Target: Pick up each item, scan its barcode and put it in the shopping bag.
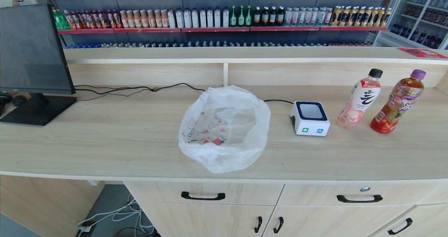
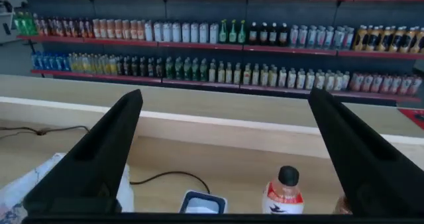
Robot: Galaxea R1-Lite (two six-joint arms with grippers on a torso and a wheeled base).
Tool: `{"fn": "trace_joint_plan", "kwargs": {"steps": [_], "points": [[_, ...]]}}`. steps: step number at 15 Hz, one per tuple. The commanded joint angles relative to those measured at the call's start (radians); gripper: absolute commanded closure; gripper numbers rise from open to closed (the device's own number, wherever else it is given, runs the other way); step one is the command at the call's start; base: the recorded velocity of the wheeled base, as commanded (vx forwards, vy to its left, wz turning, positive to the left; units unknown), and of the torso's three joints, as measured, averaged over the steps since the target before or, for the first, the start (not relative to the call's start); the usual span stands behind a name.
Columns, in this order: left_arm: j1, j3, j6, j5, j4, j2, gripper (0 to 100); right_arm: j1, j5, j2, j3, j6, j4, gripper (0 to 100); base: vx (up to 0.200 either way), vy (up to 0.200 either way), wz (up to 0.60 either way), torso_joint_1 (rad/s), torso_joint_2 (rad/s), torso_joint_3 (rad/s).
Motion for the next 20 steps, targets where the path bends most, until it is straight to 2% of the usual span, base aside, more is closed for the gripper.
{"fn": "trace_joint_plan", "kwargs": {"steps": [1,3,7,9,20], "points": [[0.0,0.0,0.001,0.0,0.001,0.0,0,-0.039,0.034,0.52,-0.197,0.007,-0.331,0,0.0,0.0,0.0,0.0,0.0,0.0],[0.0,0.0,0.001,0.0,-0.001,0.0,0,-0.087,0.036,0.579,-0.172,0.013,-0.363,0,0.0,0.0,0.0,0.0,0.0,0.0],[0.0,0.0,0.001,0.002,-0.002,0.0,0,-0.165,0.064,0.686,-0.172,0.018,-0.523,0,0.0,0.0,0.0,0.0,0.0,0.0],[0.0,0.0,0.002,0.0,-0.004,0.0,0,-0.179,0.068,0.709,-0.085,0.028,-0.615,0,0.0,0.0,0.0,0.0,0.0,0.0],[0.0,0.0,0.004,0.0,-0.005,0.0,0,-0.196,0.093,0.796,-0.048,0.067,-0.65,0,0.0,0.0,0.0,0.0,0.0,0.0]]}}
